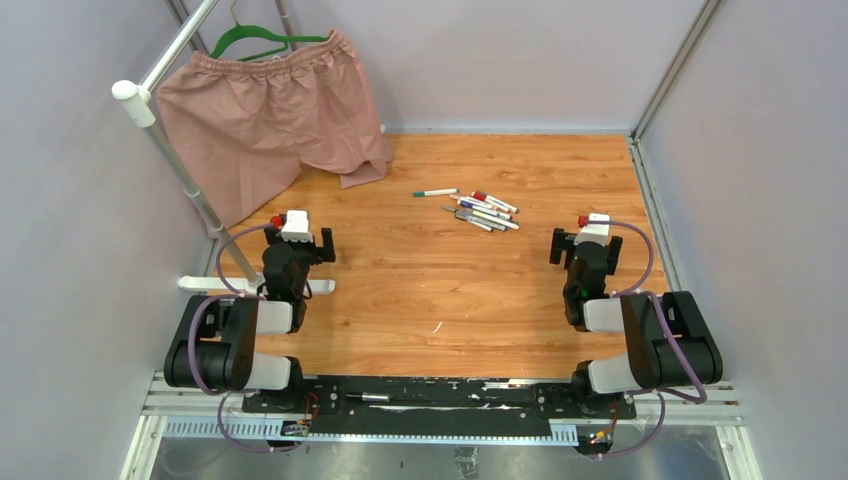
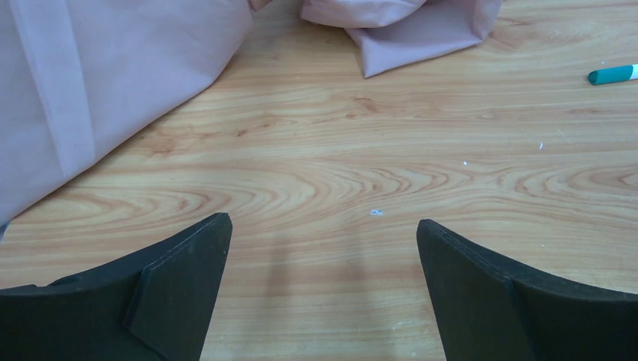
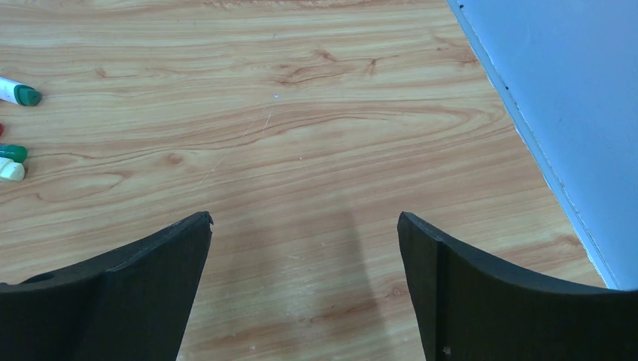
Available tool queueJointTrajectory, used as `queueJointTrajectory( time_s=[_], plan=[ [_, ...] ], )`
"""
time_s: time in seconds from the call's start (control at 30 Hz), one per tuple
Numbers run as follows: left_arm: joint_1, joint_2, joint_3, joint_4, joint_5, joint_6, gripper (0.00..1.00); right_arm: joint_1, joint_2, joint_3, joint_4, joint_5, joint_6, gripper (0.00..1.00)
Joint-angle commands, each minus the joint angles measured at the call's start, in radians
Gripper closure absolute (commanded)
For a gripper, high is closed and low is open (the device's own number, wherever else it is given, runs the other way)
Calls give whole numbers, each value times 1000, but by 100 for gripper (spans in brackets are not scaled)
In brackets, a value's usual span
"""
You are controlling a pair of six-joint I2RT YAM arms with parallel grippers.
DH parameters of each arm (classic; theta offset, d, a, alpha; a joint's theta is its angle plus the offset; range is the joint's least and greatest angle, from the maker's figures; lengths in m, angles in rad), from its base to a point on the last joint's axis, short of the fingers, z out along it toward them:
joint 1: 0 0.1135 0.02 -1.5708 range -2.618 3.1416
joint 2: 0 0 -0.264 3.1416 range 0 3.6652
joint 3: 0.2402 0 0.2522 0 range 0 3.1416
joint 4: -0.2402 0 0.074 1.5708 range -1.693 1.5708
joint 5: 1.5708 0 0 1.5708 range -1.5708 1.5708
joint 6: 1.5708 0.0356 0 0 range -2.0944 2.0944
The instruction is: Open the pen caps
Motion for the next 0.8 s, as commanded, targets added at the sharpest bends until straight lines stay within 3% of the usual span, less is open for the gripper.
queueJointTrajectory(
  time_s=[0.0,0.17,0.3,0.37,0.43,0.5,0.63,0.77],
  plan=[
    [5,9,16,14,-5,0,0,-17,-4,3,-7,-3,8,0],
    [4,10,16,15,0,3,0,-10,-25,23,-21,-20,-28,0],
    [5,4,14,22,1,6,0,17,-163,118,-313,91,8,0],
    [5,-27,48,-69,-19,-1,0,15,-261,174,-483,173,148,0],
    [5,-64,131,-241,-48,-11,0,5,-327,247,-623,104,235,0],
    [6,-94,283,-524,-58,10,0,-1,-361,322,-761,8,340,0],
    [8,-57,603,-1057,-1,111,0,-21,-311,499,-988,-141,432,0],
    [16,16,832,-1404,80,112,0,4,-210,594,-1009,-414,350,0]
  ],
)
